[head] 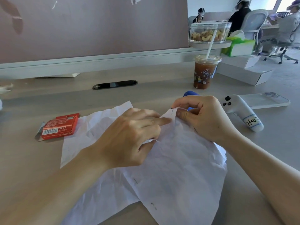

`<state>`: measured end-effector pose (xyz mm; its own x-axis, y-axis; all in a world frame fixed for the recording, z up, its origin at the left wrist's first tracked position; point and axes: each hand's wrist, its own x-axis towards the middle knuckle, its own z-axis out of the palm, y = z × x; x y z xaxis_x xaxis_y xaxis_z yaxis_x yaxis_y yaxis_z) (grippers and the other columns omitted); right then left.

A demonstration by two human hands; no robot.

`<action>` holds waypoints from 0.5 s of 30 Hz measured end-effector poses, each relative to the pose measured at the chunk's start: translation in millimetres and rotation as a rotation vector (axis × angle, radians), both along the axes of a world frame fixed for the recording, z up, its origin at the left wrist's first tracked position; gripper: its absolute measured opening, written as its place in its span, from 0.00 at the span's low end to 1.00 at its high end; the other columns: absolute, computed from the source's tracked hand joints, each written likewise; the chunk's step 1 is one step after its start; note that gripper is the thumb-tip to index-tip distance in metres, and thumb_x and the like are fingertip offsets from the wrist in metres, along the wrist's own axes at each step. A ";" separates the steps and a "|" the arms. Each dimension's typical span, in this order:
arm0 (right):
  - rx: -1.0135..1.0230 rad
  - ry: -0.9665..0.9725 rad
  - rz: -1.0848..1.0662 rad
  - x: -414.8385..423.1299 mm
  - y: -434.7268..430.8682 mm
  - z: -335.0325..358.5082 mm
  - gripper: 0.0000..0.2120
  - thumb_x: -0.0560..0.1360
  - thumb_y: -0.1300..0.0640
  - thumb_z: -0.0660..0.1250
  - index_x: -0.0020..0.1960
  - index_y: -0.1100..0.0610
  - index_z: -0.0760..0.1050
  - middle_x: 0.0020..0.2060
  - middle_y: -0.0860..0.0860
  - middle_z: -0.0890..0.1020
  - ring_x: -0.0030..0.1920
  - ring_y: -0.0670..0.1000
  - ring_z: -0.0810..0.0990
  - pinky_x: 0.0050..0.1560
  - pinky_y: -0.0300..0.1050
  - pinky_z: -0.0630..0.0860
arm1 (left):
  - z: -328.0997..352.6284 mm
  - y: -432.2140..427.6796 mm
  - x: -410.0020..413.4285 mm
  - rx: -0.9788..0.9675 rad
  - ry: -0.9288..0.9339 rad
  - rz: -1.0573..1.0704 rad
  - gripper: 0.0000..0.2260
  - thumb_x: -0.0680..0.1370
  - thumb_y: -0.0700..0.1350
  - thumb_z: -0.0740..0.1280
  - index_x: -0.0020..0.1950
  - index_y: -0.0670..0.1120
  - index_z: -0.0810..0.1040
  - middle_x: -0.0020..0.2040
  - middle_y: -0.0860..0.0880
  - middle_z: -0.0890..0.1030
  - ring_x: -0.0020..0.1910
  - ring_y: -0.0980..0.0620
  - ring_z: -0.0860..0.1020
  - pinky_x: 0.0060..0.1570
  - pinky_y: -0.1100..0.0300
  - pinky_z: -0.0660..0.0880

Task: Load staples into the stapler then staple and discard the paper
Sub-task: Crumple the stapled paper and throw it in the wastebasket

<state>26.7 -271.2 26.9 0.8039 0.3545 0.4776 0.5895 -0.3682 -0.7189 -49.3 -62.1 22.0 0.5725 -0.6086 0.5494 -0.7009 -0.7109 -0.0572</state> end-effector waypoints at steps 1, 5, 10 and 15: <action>-0.027 -0.016 -0.005 -0.6 -1.1 0.8 0.11 0.73 0.59 0.72 0.41 0.42 0.82 0.37 0.40 0.82 0.27 0.50 0.75 0.32 0.32 0.71 | 0.2 0.5 0.3 -0.012 -0.008 -0.001 0.05 0.68 0.34 0.69 0.35 0.42 0.77 0.60 0.51 0.83 0.58 0.46 0.80 0.51 0.48 0.74; -0.062 -0.070 -0.046 -2.1 -3.5 2.7 0.06 0.71 0.59 0.74 0.41 0.48 0.84 0.31 0.34 0.80 0.27 0.48 0.74 0.33 0.28 0.66 | 1.2 2.6 1.3 -0.078 -0.063 -0.011 0.04 0.69 0.34 0.70 0.36 0.41 0.78 0.55 0.49 0.85 0.53 0.44 0.81 0.47 0.48 0.75; -0.077 -0.070 -0.019 -5.8 -5.3 5.3 0.05 0.71 0.61 0.74 0.40 0.52 0.83 0.26 0.34 0.78 0.27 0.51 0.74 0.32 0.28 0.66 | 7.5 5.0 -1.8 -0.492 -0.058 0.142 0.05 0.75 0.40 0.69 0.40 0.41 0.81 0.41 0.55 0.85 0.39 0.55 0.81 0.39 0.56 0.76; -0.152 0.028 0.090 -9.1 -1.3 7.8 0.10 0.72 0.58 0.74 0.39 0.45 0.78 0.23 0.32 0.76 0.24 0.41 0.72 0.29 0.26 0.65 | 15.2 11.3 5.9 -0.742 0.013 0.333 0.04 0.75 0.42 0.72 0.41 0.48 0.78 0.42 0.57 0.81 0.39 0.56 0.79 0.37 0.69 0.71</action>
